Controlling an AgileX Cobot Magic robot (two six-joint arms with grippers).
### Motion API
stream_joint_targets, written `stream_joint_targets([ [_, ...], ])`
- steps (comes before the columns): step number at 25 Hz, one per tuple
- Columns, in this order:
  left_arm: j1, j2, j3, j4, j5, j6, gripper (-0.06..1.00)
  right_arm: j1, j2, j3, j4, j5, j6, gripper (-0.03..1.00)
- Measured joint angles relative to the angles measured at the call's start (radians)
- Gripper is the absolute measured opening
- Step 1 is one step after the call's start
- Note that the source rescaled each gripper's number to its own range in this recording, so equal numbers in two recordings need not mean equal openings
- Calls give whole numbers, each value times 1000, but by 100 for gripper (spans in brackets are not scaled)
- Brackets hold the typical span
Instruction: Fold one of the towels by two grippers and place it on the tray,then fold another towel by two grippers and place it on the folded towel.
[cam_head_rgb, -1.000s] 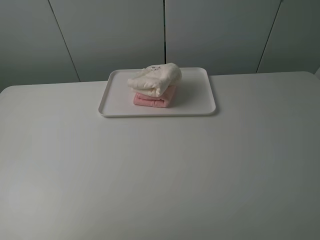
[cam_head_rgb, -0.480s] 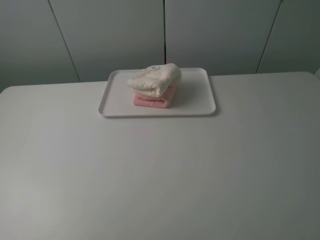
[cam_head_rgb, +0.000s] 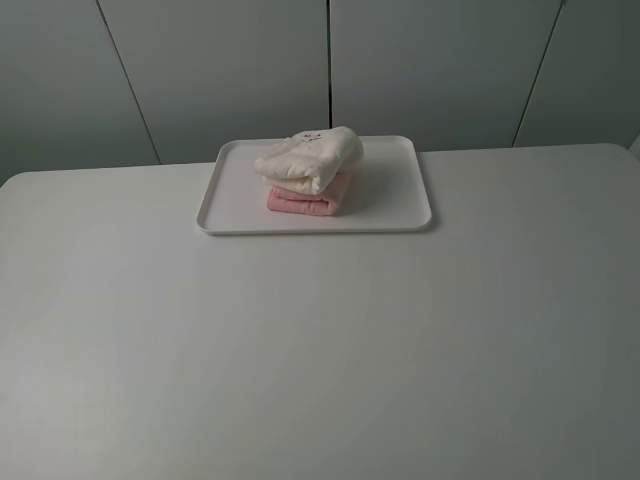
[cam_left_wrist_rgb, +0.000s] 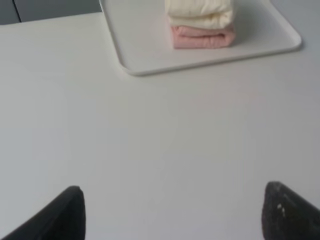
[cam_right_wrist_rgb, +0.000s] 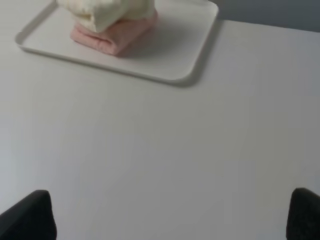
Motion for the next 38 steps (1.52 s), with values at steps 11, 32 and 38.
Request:
stream_joint_targets([
  [11,0,0,11,28,-24,0,93,0,0,8,54,-23,-70,100],
  [32,95,0,11,86,-24,-2,93,-201,0,8,-20,-23,-38,100],
  [38,175,0,11,108,-24,-2,93,-270,0,8,-22,-23,-61,100],
])
